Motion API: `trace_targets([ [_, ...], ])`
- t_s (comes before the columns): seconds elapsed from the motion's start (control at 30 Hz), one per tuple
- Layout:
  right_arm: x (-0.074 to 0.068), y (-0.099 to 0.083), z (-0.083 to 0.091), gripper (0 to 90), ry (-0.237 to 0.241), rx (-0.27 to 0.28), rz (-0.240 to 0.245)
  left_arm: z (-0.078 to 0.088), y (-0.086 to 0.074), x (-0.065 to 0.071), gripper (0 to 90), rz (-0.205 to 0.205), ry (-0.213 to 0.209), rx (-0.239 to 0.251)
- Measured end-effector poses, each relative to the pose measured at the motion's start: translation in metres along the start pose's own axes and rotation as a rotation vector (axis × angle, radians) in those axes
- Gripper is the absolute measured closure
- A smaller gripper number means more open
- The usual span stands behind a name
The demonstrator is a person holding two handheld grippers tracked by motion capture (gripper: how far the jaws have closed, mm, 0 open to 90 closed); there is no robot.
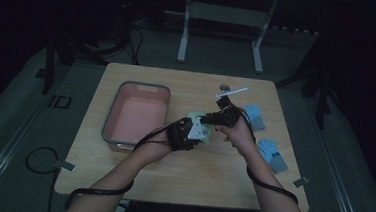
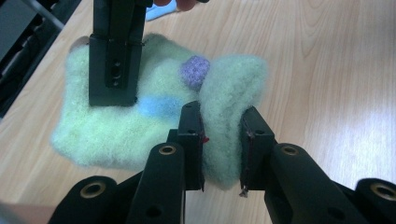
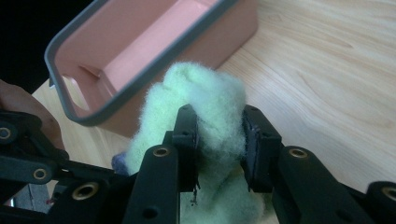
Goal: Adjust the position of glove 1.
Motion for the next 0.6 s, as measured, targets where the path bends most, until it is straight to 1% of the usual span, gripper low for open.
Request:
trace_targets([
  [0.13, -0.01, 0.01, -0.004, 69.9, 0.007, 0.005, 0.021, 0.01, -0.006, -0.004, 74.4, -0.008, 0.004, -0.018],
  [0.2, -0.014, 0.014, -0.006, 69.9, 0.006, 0.007, 0.034, 0.015, -0.01, -0.006, 74.4, -0.001, 0.003, -0.019],
  [0.27, -0.02, 0.018, -0.009, 70.0, 0.009, 0.002, 0.044, 0.019, -0.014, -0.007, 74.5, -0.003, 0.005, -0.03],
  [0.37, -0.028, 0.023, -0.014, 70.1, 0.018, -0.004, 0.059, 0.027, -0.02, -0.009, 74.4, 0.001, 0.009, -0.039],
  [0.4, -0.03, 0.026, -0.015, 70.1, 0.021, -0.004, 0.066, 0.029, -0.022, -0.01, 74.4, 0.01, 0.009, -0.038],
  [0.47, -0.036, 0.031, -0.018, 70.1, 0.026, -0.006, 0.077, 0.034, -0.026, -0.011, 74.4, 0.01, 0.018, -0.046],
  [0.5, -0.039, 0.033, -0.019, 70.1, 0.03, -0.007, 0.081, 0.036, -0.029, -0.012, 74.4, 0.016, 0.019, -0.047],
  [0.6, -0.048, 0.041, -0.024, 70.1, 0.039, -0.006, 0.092, 0.045, -0.037, -0.016, 74.4, 0.019, 0.022, -0.055],
])
Point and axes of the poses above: each handheld gripper's, and its own axes: z roughly backward along the jaws, y roughly out of its top, x roughly to its right, the point moved 8 cm from there along -z, roughly forward along the jaws, and after that the axes turned 12 degrees about -y, right-handed, at the moved point
